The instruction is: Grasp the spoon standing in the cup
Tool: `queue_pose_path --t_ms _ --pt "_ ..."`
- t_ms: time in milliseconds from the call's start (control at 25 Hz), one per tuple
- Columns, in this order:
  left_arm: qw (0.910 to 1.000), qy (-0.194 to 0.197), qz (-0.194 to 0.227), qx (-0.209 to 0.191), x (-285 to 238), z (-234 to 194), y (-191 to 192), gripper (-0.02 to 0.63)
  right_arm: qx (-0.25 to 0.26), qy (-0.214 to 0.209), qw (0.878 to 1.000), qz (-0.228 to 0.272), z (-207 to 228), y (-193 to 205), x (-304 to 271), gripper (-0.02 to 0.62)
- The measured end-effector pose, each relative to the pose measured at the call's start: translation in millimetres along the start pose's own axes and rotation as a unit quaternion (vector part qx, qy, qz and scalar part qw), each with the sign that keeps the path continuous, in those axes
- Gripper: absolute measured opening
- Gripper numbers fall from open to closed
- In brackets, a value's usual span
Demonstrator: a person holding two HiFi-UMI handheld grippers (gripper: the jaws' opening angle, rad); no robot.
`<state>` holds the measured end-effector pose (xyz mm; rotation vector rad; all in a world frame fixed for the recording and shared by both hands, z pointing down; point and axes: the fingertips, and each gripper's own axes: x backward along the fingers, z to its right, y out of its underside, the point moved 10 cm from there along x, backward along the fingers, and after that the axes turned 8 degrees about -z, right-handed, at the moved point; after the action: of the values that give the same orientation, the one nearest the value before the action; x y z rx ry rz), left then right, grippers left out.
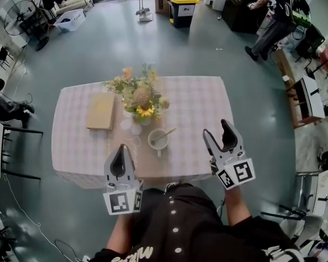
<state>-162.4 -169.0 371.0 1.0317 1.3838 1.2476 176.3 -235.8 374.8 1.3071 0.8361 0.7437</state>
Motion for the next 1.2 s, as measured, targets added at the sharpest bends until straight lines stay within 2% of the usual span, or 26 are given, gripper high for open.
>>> queue_pose_path --t_ms 280,640,840,1200 --pt "1.0 -0.003 -0.003 0.008 -8 -11 1 0.017 -0.005 -0.008 1.0 -0.009 -1 1 -19 0.262" --pt "0.9998 0.011 -0.018 0.005 -19 -38 -5 0.018 -0.013 0.001 0.998 -0.055 -12 20 -51 0.262" --pt "0.9991 0.019 -0.038 0.009 -21 -44 5 0.017 -0.06 -0.002 0.994 -0.091 -12 52 -69 0.262" --pt "0.9968 0.026 -0.072 0.022 -23 -43 30 0.017 -0.142 -0.019 0.977 -0.159 -13 125 -99 0.261"
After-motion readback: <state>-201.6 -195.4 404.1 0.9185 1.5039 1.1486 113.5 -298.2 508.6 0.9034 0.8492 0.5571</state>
